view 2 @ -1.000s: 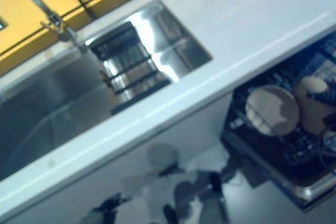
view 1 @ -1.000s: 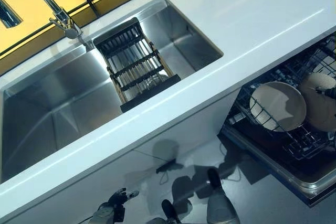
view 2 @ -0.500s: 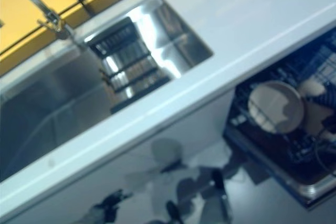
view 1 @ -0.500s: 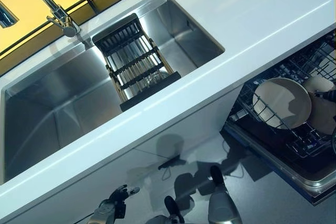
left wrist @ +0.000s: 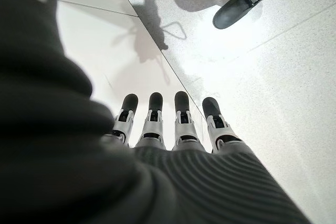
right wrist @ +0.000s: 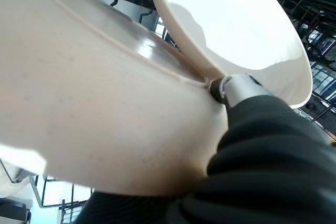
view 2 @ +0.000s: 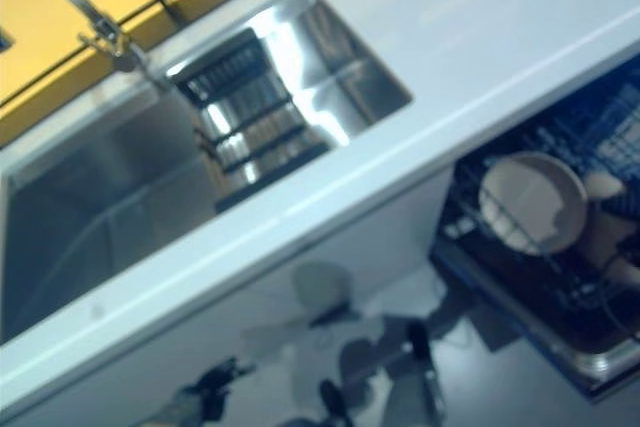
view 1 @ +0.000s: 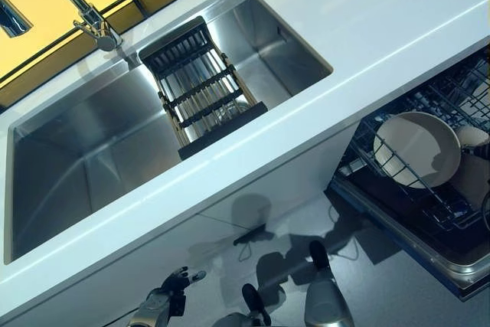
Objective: Take plates into dishwasher
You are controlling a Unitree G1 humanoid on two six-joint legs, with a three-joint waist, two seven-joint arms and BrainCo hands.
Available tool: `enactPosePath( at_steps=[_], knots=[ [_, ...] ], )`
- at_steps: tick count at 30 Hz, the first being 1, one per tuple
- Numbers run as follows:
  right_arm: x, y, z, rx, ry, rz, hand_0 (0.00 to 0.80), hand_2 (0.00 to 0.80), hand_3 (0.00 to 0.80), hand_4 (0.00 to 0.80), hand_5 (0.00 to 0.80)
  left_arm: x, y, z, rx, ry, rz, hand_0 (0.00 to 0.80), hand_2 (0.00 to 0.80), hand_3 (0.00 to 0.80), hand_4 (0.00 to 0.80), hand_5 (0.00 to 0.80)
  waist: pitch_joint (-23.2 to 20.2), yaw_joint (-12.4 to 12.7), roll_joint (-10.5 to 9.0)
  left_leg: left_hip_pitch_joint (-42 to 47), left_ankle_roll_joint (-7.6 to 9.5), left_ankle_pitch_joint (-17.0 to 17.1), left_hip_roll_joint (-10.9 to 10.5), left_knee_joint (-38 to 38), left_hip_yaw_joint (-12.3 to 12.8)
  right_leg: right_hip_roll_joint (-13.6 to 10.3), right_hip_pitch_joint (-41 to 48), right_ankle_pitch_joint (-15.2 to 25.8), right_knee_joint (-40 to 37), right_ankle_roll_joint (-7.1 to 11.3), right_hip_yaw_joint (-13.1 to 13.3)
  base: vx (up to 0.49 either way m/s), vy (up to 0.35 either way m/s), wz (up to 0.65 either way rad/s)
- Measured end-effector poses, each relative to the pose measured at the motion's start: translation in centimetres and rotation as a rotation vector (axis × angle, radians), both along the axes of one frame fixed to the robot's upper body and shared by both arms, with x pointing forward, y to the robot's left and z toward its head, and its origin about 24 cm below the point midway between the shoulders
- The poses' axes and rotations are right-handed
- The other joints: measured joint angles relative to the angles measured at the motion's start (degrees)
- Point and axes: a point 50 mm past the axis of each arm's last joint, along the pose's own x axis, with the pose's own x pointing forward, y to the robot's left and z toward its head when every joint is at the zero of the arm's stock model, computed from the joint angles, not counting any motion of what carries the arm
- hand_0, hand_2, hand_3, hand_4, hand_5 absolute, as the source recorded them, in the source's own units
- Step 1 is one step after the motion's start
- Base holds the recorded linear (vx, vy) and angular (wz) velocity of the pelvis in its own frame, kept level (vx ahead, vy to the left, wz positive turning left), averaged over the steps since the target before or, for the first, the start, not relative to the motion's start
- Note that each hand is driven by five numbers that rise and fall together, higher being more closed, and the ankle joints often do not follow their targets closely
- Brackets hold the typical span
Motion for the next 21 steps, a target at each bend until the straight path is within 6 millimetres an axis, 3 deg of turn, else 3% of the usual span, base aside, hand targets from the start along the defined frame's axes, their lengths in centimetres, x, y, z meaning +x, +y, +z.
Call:
enactPosePath(
  at_steps=[1,2,3,4,5,14,21],
  knots=[
    [0.0,0.0,0.0,0.001,0.000,-0.001,0.800,0.800,0.800,0.800,0.800,0.0,0.0,0.0,-0.001,0.000,-0.001,0.000,0.000,0.000,0.000,0.000,0.0,0.0,0.00,0.0,0.01,0.0,0.0,0.0,-0.1,0.0,0.0,0.0,0.0,0.01,0.0,0.000,0.000,0.00],
    [0.0,0.0,0.0,0.001,-0.001,-0.003,0.744,0.744,0.744,0.744,0.744,0.0,0.0,0.0,-0.002,0.000,-0.001,0.000,0.000,0.000,0.000,0.000,0.0,0.0,0.00,0.0,0.02,0.0,0.0,0.0,-0.1,0.0,0.0,0.0,0.0,0.01,0.0,0.000,0.000,0.00],
    [0.0,-0.1,0.1,0.003,-0.003,-0.006,0.471,0.471,0.471,0.471,0.471,0.0,0.0,0.0,-0.006,-0.001,0.005,0.000,0.000,0.000,0.000,0.000,0.0,0.0,0.01,0.0,0.04,0.0,0.0,0.0,-0.1,0.0,0.0,0.0,0.0,0.02,0.0,0.000,0.000,0.00],
    [0.0,-0.2,0.1,0.004,-0.003,-0.009,0.279,0.279,0.279,0.279,0.279,0.0,0.0,0.0,-0.006,-0.001,0.004,0.000,0.000,0.000,0.000,0.000,0.0,0.0,0.01,0.0,0.04,0.0,0.0,0.0,-0.3,0.0,0.1,0.0,0.0,0.02,-0.1,0.000,0.000,0.00],
    [0.0,-0.2,0.1,0.005,-0.002,-0.013,0.000,0.000,0.000,0.000,0.000,0.0,0.0,0.0,-0.006,-0.002,0.004,0.000,0.000,0.000,0.000,0.000,0.0,0.0,0.01,0.0,0.04,0.0,0.0,0.0,-0.7,0.0,0.1,0.0,0.0,0.02,-0.1,0.000,0.000,0.00],
    [-0.1,-0.5,0.5,0.001,-0.011,-0.024,0.000,0.000,0.000,0.000,0.000,0.2,-0.1,0.1,-0.011,-0.008,0.001,0.000,0.000,0.000,0.000,0.000,0.0,0.0,-0.04,0.4,0.04,0.0,0.0,0.0,-0.8,0.0,0.6,0.0,0.0,0.03,-0.1,0.012,-0.003,0.00],
    [-0.8,-1.4,2.4,-0.031,-0.044,-0.055,0.000,0.000,0.000,0.000,0.000,0.2,-0.1,0.1,-0.011,-0.008,0.001,0.000,0.000,0.000,0.000,0.000,0.4,-0.2,-0.56,0.8,0.02,0.0,0.0,0.0,-0.8,0.1,1.0,0.0,0.0,0.03,-0.1,0.000,0.000,0.00]
  ],
)
